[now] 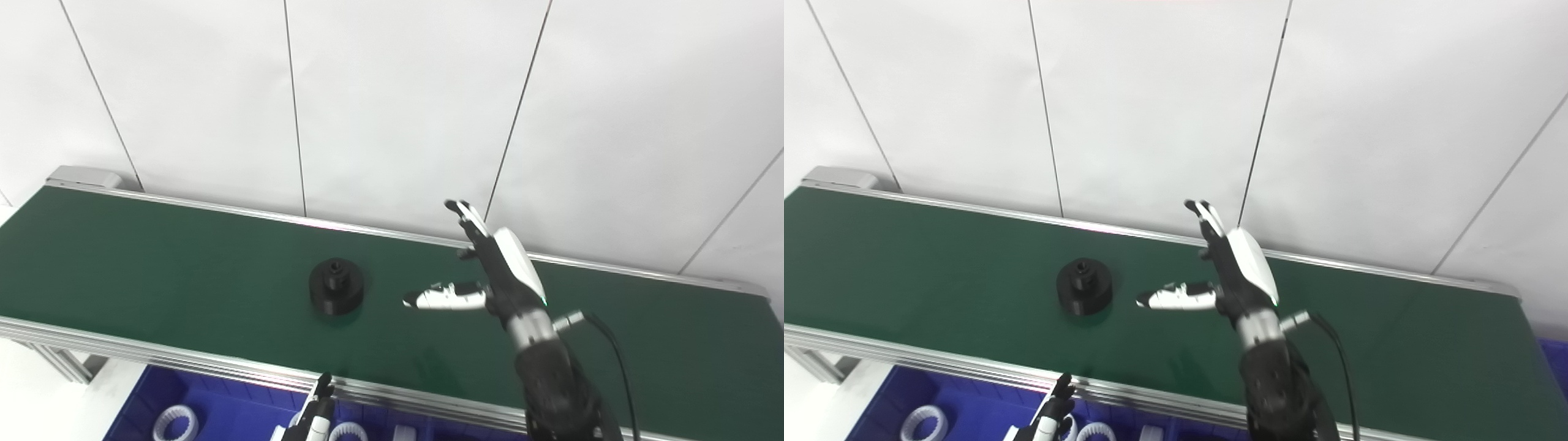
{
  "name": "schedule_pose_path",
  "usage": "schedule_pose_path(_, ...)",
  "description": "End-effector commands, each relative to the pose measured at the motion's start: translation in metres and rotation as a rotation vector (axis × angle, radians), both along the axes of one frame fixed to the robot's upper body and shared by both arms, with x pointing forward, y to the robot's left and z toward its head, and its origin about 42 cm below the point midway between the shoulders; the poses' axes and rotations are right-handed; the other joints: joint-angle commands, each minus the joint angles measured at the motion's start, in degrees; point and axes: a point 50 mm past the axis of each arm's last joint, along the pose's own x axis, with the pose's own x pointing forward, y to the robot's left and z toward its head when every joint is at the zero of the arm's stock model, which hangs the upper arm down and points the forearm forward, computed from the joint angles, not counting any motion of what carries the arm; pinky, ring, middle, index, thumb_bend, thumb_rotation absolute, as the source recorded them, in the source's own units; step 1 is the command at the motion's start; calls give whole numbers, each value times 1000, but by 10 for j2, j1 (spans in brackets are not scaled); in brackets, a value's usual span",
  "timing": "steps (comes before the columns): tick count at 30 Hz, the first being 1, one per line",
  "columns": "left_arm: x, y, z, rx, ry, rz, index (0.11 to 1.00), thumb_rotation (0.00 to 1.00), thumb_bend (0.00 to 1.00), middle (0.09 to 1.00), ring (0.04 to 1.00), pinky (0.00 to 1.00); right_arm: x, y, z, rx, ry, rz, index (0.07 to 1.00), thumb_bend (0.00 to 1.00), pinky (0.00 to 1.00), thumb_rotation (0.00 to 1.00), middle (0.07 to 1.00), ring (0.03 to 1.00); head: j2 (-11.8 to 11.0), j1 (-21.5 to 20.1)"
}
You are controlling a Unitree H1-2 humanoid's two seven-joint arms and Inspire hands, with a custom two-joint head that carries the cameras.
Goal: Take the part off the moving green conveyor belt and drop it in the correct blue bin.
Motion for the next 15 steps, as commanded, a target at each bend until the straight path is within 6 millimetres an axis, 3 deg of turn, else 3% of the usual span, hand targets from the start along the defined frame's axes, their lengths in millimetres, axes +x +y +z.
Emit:
schedule_pose_path(1, 3, -16, 15, -49, -54, -8, 1000, 1000, 530, 1000, 1000, 1000, 13, 12, 17, -39, -31, 26, 944, 1000, 630, 200, 1000, 929, 0, 0)
schedule_pose_path(6, 2, -19, 19, -48, -57, -2, 1000, 1000, 527, 1000, 1000, 1000, 36, 28, 22, -153, -9, 56, 924, 1000, 637, 181, 989, 905, 4, -2)
schedule_pose_path(15, -4, -21, 26, -47, -65, 11, 1000, 1000, 534, 994, 987, 1000, 56, 54, 15, -403, -12, 107, 895, 1000, 569, 197, 951, 857, 12, -3)
